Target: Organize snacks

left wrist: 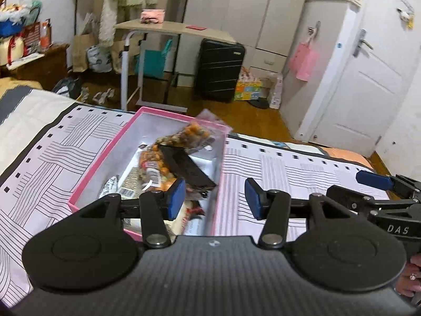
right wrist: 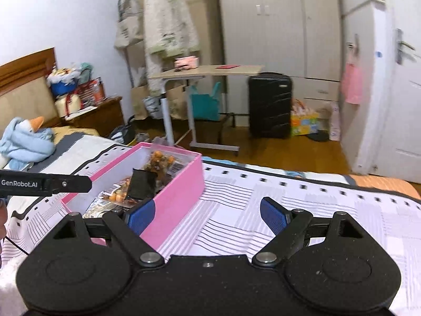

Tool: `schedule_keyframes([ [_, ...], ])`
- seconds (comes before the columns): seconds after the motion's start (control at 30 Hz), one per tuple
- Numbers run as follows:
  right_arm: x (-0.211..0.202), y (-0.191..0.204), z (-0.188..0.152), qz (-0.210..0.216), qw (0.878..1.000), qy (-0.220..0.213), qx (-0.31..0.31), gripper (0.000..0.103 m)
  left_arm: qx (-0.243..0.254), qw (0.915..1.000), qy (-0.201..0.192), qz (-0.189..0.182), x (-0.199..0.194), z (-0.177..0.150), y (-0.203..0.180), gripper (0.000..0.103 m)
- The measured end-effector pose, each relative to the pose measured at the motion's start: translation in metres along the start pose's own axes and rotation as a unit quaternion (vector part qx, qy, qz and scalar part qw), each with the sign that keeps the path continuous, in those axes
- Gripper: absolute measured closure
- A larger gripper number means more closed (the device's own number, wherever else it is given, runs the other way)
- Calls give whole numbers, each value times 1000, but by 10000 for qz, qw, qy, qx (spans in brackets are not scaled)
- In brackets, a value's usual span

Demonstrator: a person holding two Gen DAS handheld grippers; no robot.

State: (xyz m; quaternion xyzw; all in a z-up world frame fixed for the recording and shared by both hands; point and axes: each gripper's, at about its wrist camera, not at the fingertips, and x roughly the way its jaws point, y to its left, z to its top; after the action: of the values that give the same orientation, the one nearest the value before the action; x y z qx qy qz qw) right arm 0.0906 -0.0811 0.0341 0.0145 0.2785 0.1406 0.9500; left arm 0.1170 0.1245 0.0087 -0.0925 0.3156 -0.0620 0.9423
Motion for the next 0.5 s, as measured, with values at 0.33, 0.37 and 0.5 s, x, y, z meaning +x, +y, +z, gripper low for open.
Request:
schedule_keyframes([
  [0.33,-49,-1,-18,-595,9977,205,266,13,436,9989,83,-147,-37,-12,-33,48],
  [0.37,-52,-1,-21,-652,9972,206,300,13,491,9987,84,-136,-39,-15,-36,48],
  [0.5,-65,0,-30,-791,9959,249,364,12,674,9976,125,-120,-45,-24,-47,45],
])
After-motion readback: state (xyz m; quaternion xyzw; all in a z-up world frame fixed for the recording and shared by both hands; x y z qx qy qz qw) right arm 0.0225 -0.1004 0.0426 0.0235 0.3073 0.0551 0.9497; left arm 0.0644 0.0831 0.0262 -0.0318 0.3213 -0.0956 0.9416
